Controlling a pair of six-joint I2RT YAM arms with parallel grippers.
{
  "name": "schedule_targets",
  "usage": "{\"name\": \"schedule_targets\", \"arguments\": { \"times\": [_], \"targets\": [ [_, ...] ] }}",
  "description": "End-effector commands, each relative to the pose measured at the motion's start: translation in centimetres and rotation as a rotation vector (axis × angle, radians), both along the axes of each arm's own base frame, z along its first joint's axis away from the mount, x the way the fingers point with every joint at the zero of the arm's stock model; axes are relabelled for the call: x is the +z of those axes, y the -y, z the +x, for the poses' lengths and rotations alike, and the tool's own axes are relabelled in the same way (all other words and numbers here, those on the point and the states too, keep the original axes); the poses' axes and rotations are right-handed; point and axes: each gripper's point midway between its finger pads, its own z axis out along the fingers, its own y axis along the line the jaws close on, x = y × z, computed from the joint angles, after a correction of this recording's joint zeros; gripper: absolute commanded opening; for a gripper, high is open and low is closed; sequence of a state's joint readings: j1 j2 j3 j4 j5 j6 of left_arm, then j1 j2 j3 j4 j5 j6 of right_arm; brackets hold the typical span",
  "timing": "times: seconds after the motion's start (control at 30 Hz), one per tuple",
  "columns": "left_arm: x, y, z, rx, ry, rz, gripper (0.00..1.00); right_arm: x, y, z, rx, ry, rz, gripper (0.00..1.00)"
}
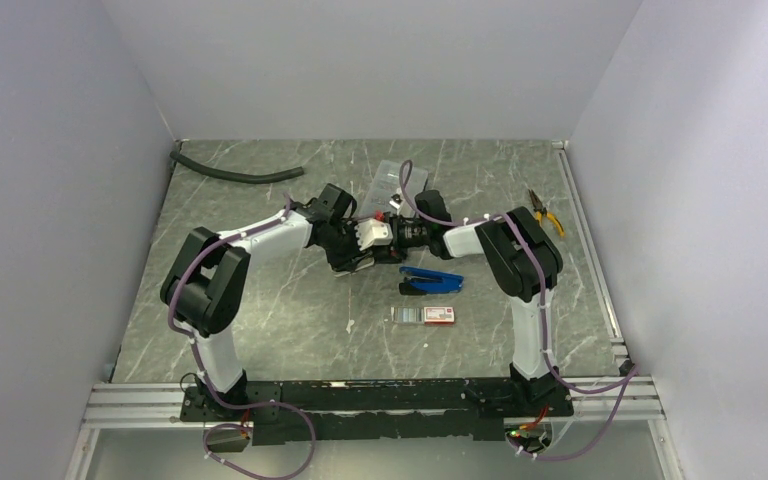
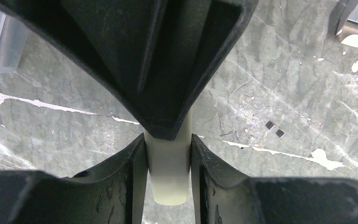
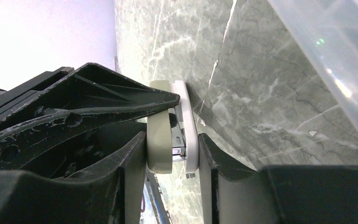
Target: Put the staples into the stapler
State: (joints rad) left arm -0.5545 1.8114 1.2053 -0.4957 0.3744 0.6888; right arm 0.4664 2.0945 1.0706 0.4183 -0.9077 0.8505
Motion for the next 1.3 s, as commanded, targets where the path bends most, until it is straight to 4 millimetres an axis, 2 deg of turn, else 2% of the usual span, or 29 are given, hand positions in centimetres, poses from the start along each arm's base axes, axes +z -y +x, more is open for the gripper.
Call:
{"name": "schedule_targets", "arguments": {
  "times": [0.0,0.13,0.23,0.47,0.7,0.8,0.83,0.93,0.97,1.17,1.27],
  "targets": [
    [-0.3,-0.9,-0.3,-0.015,-0.009,0.055,0.38,1.7,-0.4,0.8,0.039,0.084,0.016,0.48],
    [-0.2,-1.5,-0.5,-0.014,-0.009,0.080,0.45,2.3,0.0,1.0,0.042,0.118,0.001,0.60],
    [-0.2,-2.0,-0.8,-0.018,-0.015,0.103,0.49,2.6,0.5,1.3,0.038,0.135,-0.009,0.64],
    [-0.4,-2.6,-1.0,-0.024,-0.034,0.138,0.52,4.0,3.2,2.7,0.015,0.233,-0.039,0.68],
    [-0.5,-2.2,-0.9,-0.018,-0.061,0.124,0.52,4.8,6.6,4.3,-0.027,0.299,-0.066,0.69],
    [-0.2,-2.0,-0.7,-0.011,-0.061,0.114,0.56,5.7,7.8,4.2,-0.019,0.344,-0.070,0.69],
    [0.1,-1.9,-0.7,-0.006,-0.058,0.106,0.60,6.0,8.2,4.1,-0.012,0.366,-0.073,0.70],
    [1.5,-1.7,-0.2,0.024,-0.045,0.065,0.84,6.2,9.8,3.7,0.041,0.510,-0.138,0.70],
    [2.1,-1.6,-0.1,0.033,-0.041,0.050,0.93,6.3,10.4,3.0,0.069,0.540,-0.161,0.71],
    [5.7,-1.8,0.9,0.110,-0.001,-0.034,0.95,5.6,13.4,0.6,0.281,0.860,-0.326,0.78],
    [7.2,-2.5,1.6,0.191,0.001,-0.066,0.95,4.7,14.9,-0.5,0.369,0.951,-0.410,0.83]
  ]
}}
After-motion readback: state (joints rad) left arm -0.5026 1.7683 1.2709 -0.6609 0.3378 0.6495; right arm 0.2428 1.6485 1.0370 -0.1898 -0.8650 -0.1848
